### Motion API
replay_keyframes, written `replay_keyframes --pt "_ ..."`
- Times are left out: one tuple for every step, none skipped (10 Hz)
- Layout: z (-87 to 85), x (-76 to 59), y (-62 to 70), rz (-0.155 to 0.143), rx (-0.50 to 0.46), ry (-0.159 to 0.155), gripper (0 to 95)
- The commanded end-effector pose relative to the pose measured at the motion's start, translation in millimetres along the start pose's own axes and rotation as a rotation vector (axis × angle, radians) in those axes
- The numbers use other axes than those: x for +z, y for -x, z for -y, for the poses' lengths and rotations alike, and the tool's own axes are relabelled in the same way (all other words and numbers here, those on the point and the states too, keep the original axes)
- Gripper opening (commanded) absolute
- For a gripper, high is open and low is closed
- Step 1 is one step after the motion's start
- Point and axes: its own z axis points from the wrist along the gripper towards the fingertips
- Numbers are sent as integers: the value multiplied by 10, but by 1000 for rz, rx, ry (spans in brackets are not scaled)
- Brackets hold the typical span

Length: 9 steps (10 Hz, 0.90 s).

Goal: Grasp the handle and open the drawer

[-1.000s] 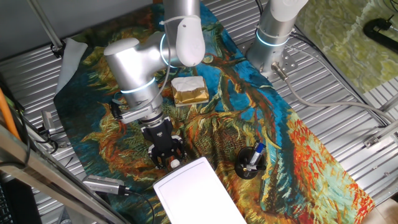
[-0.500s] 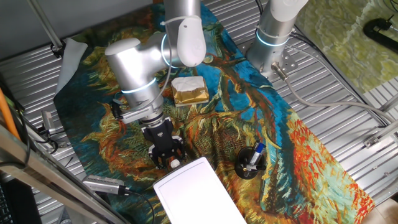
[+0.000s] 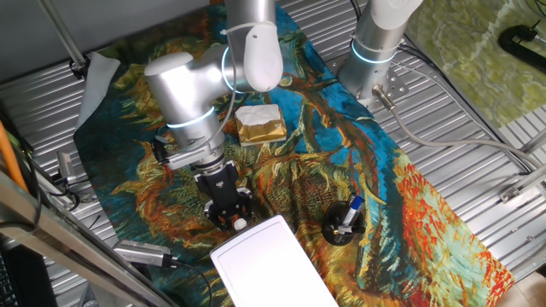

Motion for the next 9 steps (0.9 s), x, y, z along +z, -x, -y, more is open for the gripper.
replay_keyframes --pt "5 2 1 0 -3 -1 0" --pt "5 2 1 -2 -6 -2 0" --pt "5 2 1 -2 -7 -2 0" --pt "5 2 0 -3 -11 -3 0" --pt "6 4 -3 -6 -16 -3 0" --pt "8 9 -8 -5 -19 -4 0" --pt "8 8 -8 -5 -19 -4 0" --pt "8 8 -9 -6 -21 -5 0" --pt "9 7 -11 -7 -26 -5 0"
